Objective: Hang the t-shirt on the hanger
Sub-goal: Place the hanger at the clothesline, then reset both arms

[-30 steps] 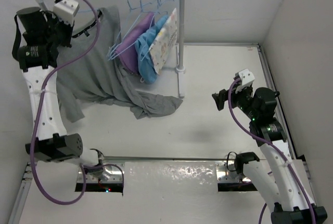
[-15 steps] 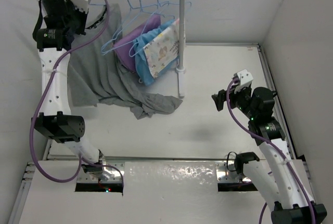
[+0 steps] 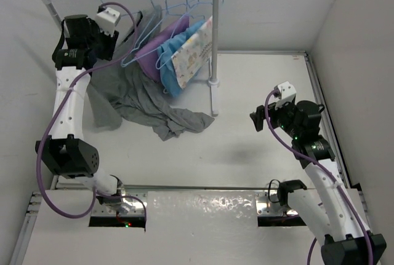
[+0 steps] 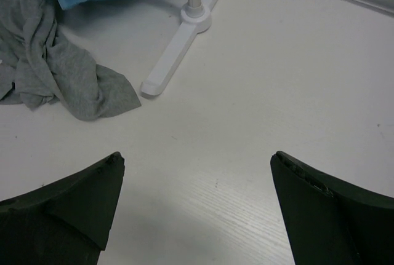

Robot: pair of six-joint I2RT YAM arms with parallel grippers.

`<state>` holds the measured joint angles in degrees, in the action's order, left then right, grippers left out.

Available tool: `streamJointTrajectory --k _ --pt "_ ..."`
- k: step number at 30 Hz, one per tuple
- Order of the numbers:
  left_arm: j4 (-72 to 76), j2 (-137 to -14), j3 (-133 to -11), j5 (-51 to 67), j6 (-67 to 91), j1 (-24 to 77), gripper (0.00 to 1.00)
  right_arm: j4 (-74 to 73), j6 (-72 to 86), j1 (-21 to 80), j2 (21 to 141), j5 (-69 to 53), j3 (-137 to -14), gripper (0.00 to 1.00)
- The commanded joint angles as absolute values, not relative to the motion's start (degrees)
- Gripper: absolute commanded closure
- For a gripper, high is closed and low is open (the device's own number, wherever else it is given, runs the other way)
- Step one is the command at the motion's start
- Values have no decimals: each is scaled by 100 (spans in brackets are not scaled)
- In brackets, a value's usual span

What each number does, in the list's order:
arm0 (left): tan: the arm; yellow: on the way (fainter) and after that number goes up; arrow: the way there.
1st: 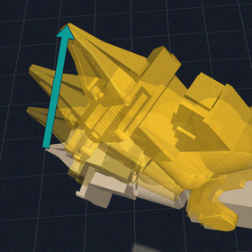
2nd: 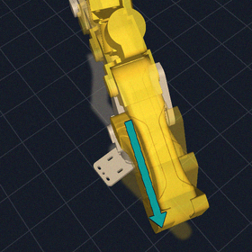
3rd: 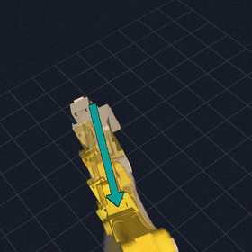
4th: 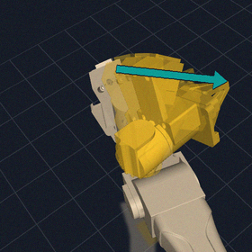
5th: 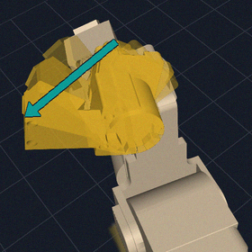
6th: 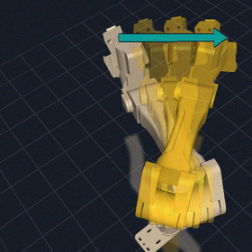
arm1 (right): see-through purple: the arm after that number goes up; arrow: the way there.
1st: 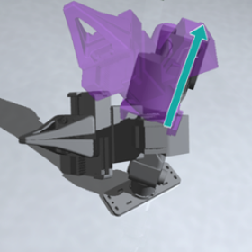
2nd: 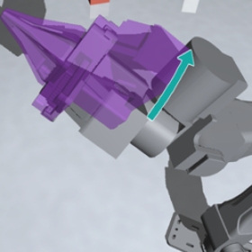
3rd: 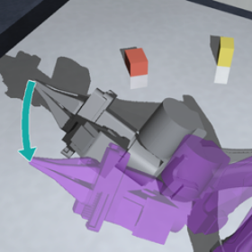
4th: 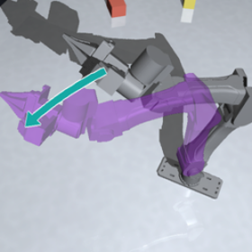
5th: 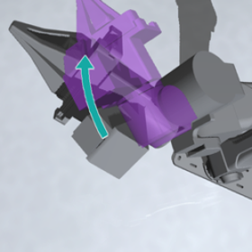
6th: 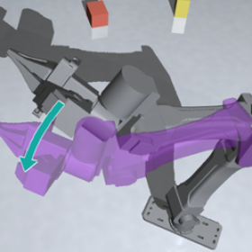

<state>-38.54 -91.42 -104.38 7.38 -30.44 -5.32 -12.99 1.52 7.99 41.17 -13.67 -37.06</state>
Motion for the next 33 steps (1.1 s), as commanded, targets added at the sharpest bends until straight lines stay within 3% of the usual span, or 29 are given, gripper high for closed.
streamJointTrajectory --k 1,5,6,8,9,20,22,26,29,33 --pt "-3524 -8552 -10099 1160 -3103 -527 59 -1406 193 773 4280 -1292 -3779 1" --pt "-3700 -8157 -9748 1345 -3067 -527 44 -1415 281 782 4298 -1309 -3674 1" --pt "-3752 -8069 -9677 1371 -3059 -527 32 -1406 307 774 4298 -1318 -3596 1" --pt "-3841 -7702 -9380 1345 -3041 -527 25 -1432 378 782 4368 -1318 -3542 1" --pt "-3841 -7569 -9256 1214 -3032 -527 2 -1441 465 782 4412 -1292 -3498 1" --pt "-4480 -5749 -7956 -114 -2989 -554 0 -1029 1089 774 4747 -661 -2700 1" --pt "-4648 -5495 -7440 339 -2883 -554 0 -784 1256 782 4659 -484 -2541 1" --pt "-5413 -5248 -6315 3150 -3707 -536 0 -168 1801 782 4316 -19 -2006 1" --pt "-5397 -5089 -5609 3209 -4121 -536 0 184 2030 782 4035 175 -1724 1" --pt "-4405 -5168 -4704 2181 -4113 -519 0 176 2101 782 3692 544 -1521 1"
